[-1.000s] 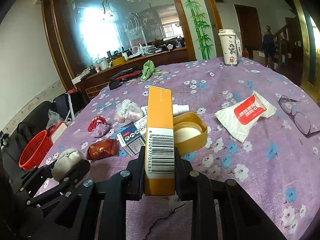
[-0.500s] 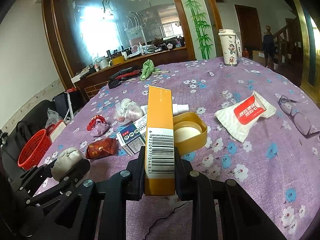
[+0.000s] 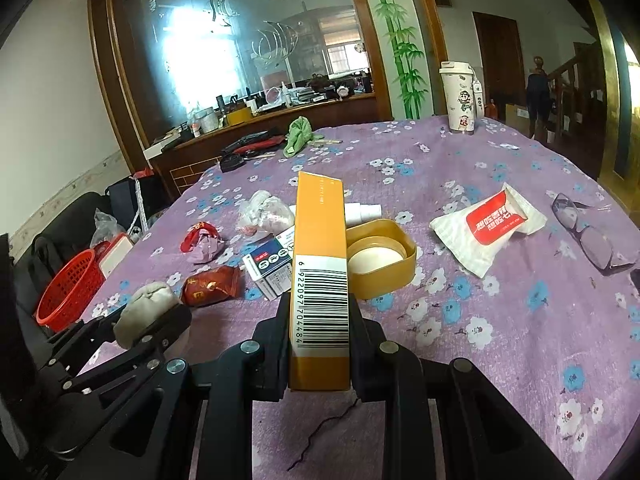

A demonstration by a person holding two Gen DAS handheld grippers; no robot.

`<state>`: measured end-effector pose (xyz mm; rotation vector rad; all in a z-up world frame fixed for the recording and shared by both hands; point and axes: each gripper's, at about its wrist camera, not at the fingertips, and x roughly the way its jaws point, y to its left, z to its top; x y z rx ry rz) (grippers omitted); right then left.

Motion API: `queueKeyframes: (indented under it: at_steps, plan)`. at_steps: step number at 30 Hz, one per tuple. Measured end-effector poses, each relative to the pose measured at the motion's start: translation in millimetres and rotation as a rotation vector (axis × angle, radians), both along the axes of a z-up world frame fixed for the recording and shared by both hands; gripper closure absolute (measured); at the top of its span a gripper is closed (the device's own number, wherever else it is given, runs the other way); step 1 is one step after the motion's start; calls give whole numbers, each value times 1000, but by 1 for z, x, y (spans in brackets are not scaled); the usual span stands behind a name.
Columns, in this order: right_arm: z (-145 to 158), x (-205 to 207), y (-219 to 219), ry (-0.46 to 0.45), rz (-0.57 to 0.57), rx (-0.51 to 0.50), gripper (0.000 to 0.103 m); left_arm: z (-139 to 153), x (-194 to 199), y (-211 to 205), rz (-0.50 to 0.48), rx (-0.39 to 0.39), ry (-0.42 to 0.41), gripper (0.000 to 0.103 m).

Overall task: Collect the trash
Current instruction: 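Carry the white cloth ball and orange box with both tools to the wastebasket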

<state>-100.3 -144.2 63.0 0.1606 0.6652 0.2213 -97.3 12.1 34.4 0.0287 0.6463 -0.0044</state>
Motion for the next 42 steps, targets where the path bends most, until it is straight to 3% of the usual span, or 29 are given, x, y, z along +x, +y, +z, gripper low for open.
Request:
queueKeyframes:
  at_steps: [6, 17, 32, 42]
  plan:
    - [9, -9, 5, -14, 15, -10, 78, -2, 2, 2, 3, 3, 26, 57]
    - [18, -18, 18, -10, 36, -26, 78, -2, -2, 24, 23, -58, 83, 56]
    - [29, -21, 47, -4, 90, -66, 78, 17, -18, 60, 71, -99, 40, 56]
    - [27, -4, 71, 77, 171, -25, 78, 16, -20, 90, 123, -116, 55, 56]
